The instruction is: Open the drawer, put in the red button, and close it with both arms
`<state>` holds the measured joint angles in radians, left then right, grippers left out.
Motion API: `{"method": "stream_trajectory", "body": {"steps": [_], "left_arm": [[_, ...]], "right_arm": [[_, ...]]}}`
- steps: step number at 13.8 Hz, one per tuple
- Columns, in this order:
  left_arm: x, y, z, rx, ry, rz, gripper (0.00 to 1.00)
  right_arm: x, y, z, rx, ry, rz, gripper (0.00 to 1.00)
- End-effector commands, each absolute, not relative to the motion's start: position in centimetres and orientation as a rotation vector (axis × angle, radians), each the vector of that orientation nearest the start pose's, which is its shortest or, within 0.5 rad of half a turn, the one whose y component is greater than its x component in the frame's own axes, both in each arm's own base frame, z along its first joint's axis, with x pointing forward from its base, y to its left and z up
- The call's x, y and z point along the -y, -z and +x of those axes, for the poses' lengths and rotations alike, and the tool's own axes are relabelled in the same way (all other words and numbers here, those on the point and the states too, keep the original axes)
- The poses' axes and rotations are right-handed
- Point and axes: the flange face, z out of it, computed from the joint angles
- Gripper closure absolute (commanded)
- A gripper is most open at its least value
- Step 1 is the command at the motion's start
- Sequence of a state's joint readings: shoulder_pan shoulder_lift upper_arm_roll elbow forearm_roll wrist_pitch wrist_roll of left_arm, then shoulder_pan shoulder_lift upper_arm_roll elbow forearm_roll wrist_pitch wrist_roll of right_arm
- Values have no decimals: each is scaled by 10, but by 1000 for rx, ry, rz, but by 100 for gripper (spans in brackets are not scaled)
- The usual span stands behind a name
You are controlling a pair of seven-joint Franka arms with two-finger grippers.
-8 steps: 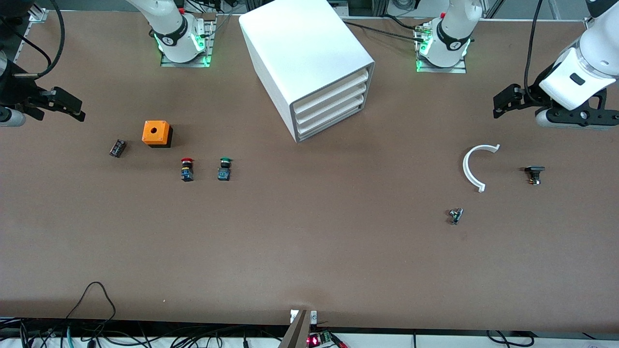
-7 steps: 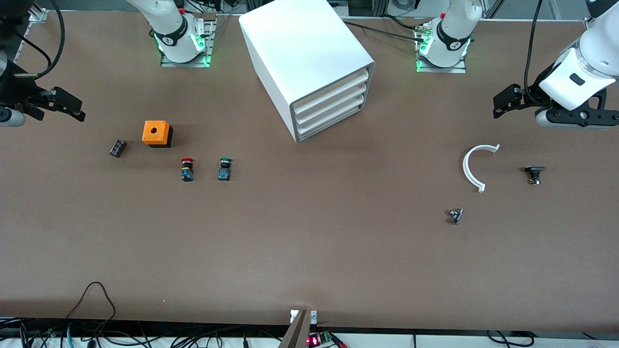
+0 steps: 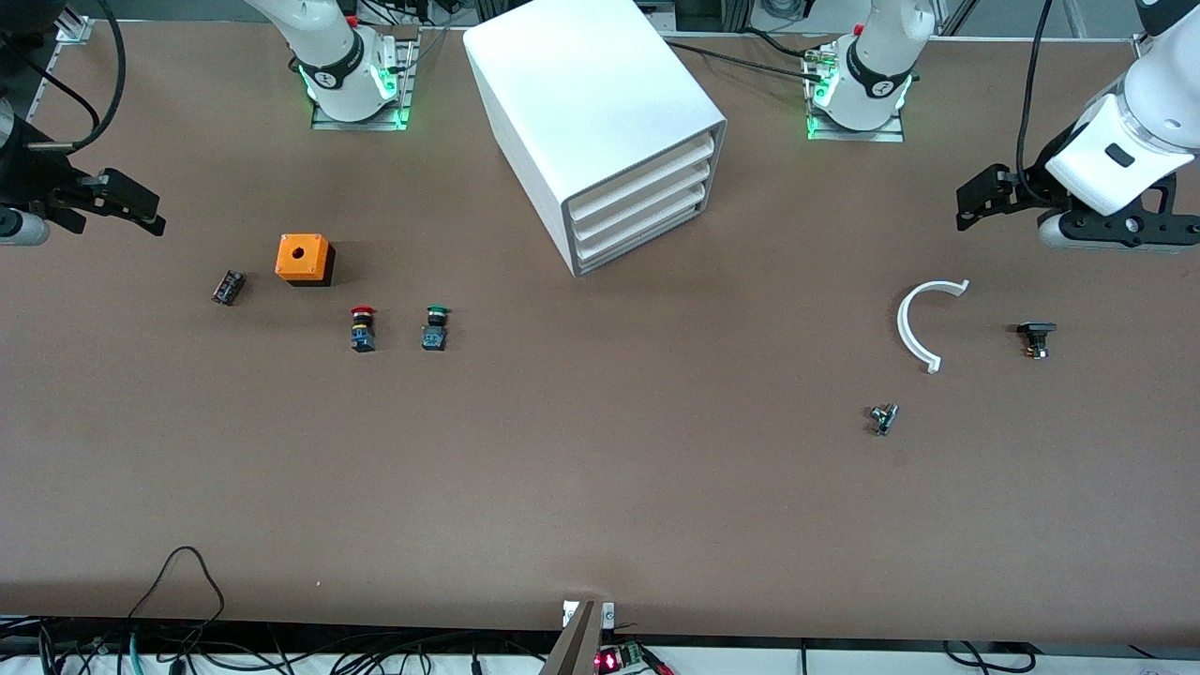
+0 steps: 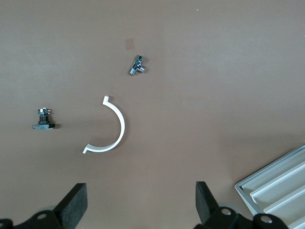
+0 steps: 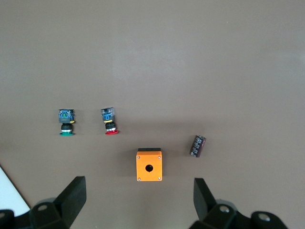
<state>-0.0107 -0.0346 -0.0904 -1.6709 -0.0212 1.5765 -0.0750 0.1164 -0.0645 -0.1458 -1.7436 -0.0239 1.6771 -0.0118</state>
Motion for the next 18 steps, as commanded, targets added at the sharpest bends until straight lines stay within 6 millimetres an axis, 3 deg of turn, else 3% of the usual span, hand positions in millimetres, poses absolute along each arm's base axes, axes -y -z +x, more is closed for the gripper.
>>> {"method": "stream_trajectory", "body": {"steps": [1, 6, 11, 13, 14, 17, 18], "left_arm": [[55, -604, 542, -63, -108, -3163, 0], [55, -603, 543, -77, -105, -3164, 0], [61, -601, 543, -77, -117, -3159, 0], [53, -601, 544, -58, -115, -3166, 0], [53, -592, 548, -72, -141, -3164, 0], [59, -571, 551, -90, -211, -3157, 0], [61, -554, 555, -91, -264, -3161, 0]], "right_arm": [[21, -589, 539, -5, -19, -3156, 0], [21, -589, 536, 2, -53, -3156, 0], [15, -562, 550, 17, -139, -3166, 0], [12, -537, 553, 8, -259, -3151, 0], [7, -526, 560, 19, -286, -3151, 0], [-32, -478, 584, 129, -386, -3175, 0], [-38, -466, 590, 137, -402, -3177, 0]]}}
